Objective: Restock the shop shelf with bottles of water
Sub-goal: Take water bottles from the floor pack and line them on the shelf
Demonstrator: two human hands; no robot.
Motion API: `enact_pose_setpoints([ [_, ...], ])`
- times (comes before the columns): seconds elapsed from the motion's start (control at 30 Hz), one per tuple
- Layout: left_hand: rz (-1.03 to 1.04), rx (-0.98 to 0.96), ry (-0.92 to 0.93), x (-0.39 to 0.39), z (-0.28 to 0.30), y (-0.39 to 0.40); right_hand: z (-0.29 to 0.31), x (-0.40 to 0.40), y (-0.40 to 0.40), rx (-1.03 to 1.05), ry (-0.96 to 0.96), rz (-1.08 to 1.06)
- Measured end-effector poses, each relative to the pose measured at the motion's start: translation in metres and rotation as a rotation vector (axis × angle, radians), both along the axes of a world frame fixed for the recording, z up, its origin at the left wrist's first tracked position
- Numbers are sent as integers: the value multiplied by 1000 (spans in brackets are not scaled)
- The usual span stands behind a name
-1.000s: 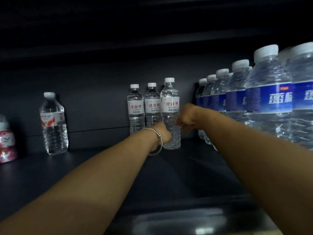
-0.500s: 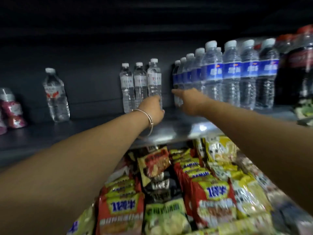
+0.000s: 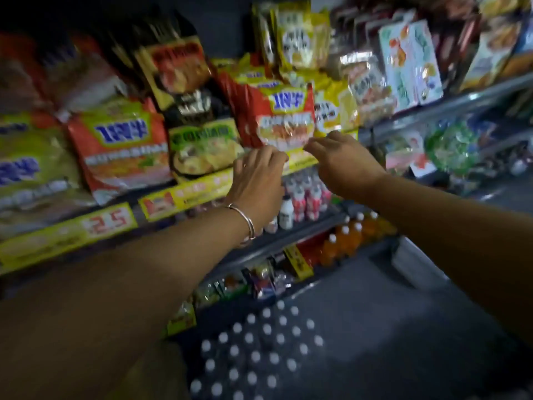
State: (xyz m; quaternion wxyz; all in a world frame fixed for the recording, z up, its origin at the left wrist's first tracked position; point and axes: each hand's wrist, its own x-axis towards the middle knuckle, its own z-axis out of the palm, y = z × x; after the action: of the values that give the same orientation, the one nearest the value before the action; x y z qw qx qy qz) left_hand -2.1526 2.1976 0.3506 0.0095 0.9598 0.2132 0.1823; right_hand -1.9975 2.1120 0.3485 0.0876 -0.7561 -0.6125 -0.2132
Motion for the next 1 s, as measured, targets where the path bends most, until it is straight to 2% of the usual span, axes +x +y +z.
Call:
enact_pose_setpoints([
  [0.13,-93,-33,89,13,-104,-5,-111,12,-17,-64,91,-22],
  [0.2,-128,-70,126,25,-172,-4,-183,18,-22,-129,225,-44],
  [0.43,-112,-254,287,52,-419,-2,-445,25,-37,-626,613,-300],
  [0.63,-83,-361,363,52,-586,0,-630,19,-35,-800,944,-445],
  [0.8,-67,-419,342,50,-660,-2,-711,14,-31,-816,1170,-507],
  [1.0,-75,-462,296,44,-682,-1,-729,17,-27,-685,1185,-535],
])
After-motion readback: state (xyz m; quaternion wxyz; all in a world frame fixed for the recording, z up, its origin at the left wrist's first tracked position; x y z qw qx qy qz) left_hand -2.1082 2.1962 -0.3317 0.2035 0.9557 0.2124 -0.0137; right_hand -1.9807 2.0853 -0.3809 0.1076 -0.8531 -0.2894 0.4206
